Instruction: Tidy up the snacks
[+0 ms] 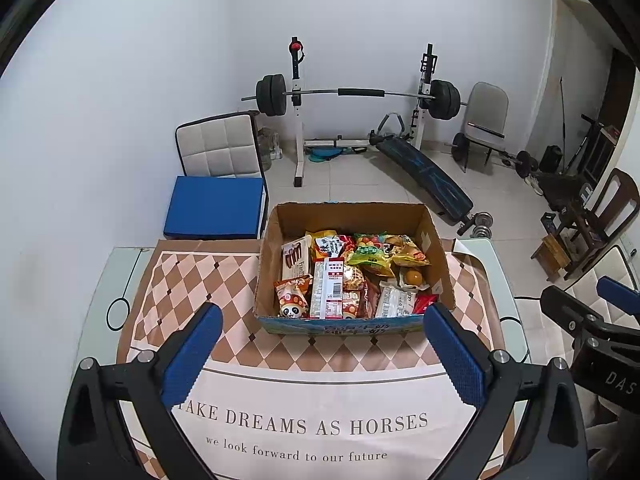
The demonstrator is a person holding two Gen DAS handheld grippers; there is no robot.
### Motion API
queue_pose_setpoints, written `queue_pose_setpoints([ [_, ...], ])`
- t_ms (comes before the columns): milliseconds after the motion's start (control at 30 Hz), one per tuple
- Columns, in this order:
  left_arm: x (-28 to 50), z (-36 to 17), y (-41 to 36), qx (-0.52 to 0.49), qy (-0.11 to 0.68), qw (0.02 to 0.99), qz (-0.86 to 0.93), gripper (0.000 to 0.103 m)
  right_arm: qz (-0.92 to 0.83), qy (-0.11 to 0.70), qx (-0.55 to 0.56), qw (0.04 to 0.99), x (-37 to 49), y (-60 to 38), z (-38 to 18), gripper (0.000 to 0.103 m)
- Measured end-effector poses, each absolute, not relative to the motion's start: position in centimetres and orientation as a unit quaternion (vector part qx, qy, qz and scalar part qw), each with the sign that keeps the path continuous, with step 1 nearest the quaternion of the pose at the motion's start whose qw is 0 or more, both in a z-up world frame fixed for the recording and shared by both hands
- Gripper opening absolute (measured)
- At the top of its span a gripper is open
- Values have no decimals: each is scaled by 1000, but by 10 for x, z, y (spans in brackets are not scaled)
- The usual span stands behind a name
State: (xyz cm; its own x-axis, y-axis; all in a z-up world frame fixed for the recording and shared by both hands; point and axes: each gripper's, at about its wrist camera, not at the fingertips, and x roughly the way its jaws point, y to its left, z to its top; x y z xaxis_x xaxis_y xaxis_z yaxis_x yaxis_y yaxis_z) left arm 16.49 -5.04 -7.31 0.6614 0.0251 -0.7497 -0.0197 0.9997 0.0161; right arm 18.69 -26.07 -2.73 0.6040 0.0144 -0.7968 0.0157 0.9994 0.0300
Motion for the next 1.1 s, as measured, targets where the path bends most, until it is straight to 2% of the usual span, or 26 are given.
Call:
queue_pose_setpoints([
  [1100, 164, -71, -52, 5, 410, 912, 9, 103, -4, 442, 14, 897, 183, -261, -25, 99],
])
